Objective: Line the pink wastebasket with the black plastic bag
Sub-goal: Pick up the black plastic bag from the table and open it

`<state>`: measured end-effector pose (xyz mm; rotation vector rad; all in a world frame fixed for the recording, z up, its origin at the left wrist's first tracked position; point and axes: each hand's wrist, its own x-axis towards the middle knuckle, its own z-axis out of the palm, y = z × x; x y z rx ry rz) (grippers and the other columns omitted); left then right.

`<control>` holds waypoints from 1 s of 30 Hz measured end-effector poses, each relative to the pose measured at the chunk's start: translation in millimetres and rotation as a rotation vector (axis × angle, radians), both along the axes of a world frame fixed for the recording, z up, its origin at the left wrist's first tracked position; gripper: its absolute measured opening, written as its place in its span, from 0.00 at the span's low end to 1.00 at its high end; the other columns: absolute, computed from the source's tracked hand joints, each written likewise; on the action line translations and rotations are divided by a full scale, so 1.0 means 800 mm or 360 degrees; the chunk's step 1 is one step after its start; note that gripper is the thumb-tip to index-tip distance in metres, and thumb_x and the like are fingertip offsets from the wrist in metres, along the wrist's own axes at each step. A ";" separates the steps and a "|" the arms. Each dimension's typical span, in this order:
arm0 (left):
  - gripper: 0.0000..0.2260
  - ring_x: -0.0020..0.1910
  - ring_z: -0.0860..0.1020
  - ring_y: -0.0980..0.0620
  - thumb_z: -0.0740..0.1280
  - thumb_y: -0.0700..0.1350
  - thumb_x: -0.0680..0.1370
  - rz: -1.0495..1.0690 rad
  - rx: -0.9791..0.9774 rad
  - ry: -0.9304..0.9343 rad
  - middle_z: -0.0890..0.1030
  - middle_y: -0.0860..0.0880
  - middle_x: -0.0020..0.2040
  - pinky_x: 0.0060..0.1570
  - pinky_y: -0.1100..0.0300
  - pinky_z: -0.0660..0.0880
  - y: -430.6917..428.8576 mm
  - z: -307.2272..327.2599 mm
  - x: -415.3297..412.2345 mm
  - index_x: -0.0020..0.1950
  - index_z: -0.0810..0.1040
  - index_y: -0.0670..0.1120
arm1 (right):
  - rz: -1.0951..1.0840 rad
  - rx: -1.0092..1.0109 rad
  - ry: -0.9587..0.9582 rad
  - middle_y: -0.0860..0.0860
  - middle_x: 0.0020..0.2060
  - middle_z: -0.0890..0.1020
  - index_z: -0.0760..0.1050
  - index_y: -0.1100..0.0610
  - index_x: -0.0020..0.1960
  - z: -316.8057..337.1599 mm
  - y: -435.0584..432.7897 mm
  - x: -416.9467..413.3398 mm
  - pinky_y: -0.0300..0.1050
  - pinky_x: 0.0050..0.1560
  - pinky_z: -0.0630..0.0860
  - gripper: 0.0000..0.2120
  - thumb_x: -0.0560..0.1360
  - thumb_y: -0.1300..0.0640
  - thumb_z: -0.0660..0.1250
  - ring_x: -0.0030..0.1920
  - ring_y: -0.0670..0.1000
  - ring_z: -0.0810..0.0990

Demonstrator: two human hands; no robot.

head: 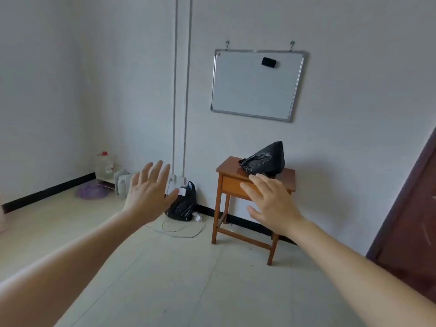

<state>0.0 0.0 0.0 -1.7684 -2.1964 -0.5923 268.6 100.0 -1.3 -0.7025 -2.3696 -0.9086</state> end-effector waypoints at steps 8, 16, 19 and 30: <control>0.27 0.76 0.46 0.44 0.55 0.55 0.79 -0.0121 0.0049 -0.0126 0.50 0.45 0.78 0.74 0.46 0.48 0.172 0.015 -0.036 0.74 0.52 0.46 | -0.0257 -0.0064 0.0136 0.59 0.49 0.83 0.78 0.59 0.55 0.035 0.147 -0.041 0.57 0.47 0.79 0.23 0.70 0.47 0.55 0.53 0.61 0.81; 0.32 0.76 0.48 0.44 0.46 0.63 0.75 -0.0290 -0.0124 -0.0134 0.52 0.45 0.77 0.74 0.46 0.49 0.348 -0.033 0.001 0.73 0.54 0.47 | -0.0458 -0.0139 -0.0055 0.57 0.47 0.84 0.80 0.56 0.52 -0.010 0.282 0.001 0.58 0.46 0.79 0.24 0.69 0.45 0.53 0.51 0.61 0.82; 0.37 0.76 0.49 0.44 0.40 0.64 0.69 -0.0325 -0.0112 -0.0117 0.53 0.45 0.77 0.73 0.45 0.50 0.421 -0.041 0.028 0.73 0.55 0.47 | -0.0536 -0.0164 -0.0011 0.57 0.47 0.84 0.80 0.57 0.52 -0.005 0.339 0.032 0.58 0.45 0.79 0.24 0.69 0.45 0.53 0.50 0.60 0.82; 0.40 0.76 0.49 0.46 0.36 0.63 0.64 -0.0389 -0.0046 -0.0034 0.54 0.48 0.77 0.74 0.47 0.49 0.669 -0.035 0.106 0.73 0.55 0.49 | -0.0536 -0.0367 0.0122 0.55 0.47 0.84 0.80 0.57 0.52 -0.008 0.589 0.100 0.55 0.46 0.79 0.23 0.70 0.45 0.54 0.50 0.58 0.82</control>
